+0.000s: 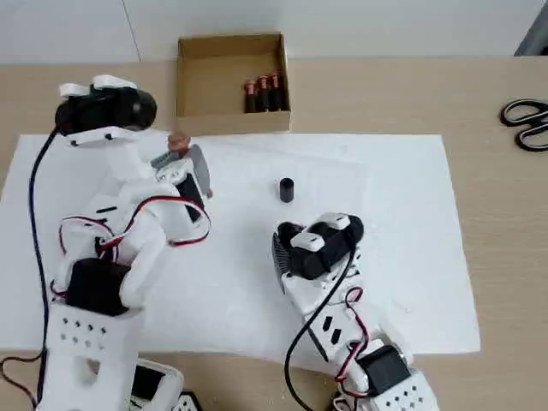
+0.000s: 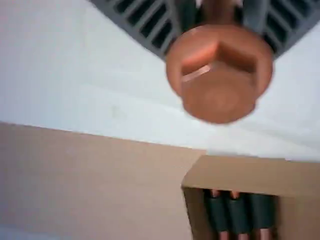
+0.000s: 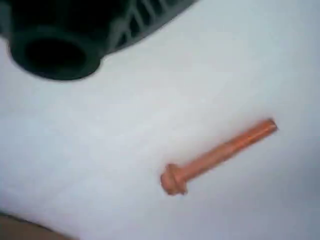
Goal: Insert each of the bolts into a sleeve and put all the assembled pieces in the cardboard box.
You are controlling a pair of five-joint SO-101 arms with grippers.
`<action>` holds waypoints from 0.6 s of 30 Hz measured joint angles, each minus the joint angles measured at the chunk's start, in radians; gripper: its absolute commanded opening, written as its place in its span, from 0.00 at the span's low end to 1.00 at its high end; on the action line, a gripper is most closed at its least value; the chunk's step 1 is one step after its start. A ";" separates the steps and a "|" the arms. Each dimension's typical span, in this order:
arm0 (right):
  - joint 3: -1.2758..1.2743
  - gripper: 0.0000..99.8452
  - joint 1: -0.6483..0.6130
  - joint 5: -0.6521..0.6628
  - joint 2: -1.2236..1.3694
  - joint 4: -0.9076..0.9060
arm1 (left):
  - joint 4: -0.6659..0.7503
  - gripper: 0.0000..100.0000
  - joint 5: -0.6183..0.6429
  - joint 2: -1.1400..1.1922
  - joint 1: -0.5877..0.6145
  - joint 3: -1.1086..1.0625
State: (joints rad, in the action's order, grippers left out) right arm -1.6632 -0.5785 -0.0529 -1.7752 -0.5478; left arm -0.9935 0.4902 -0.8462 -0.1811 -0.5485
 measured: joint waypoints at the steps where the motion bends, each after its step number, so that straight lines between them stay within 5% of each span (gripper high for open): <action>1: 0.000 0.00 -0.015 0.000 0.000 0.002 | 0.032 0.01 0.003 0.000 -0.014 -0.023; 18: -0.011 0.00 -0.077 0.000 0.000 0.002 | 0.203 0.01 0.005 0.000 -0.235 -0.247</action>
State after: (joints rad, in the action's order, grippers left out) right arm -1.6740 -0.6552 -0.0529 -1.7752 -0.5462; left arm -0.7910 0.4948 -0.8462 -0.4158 -0.7956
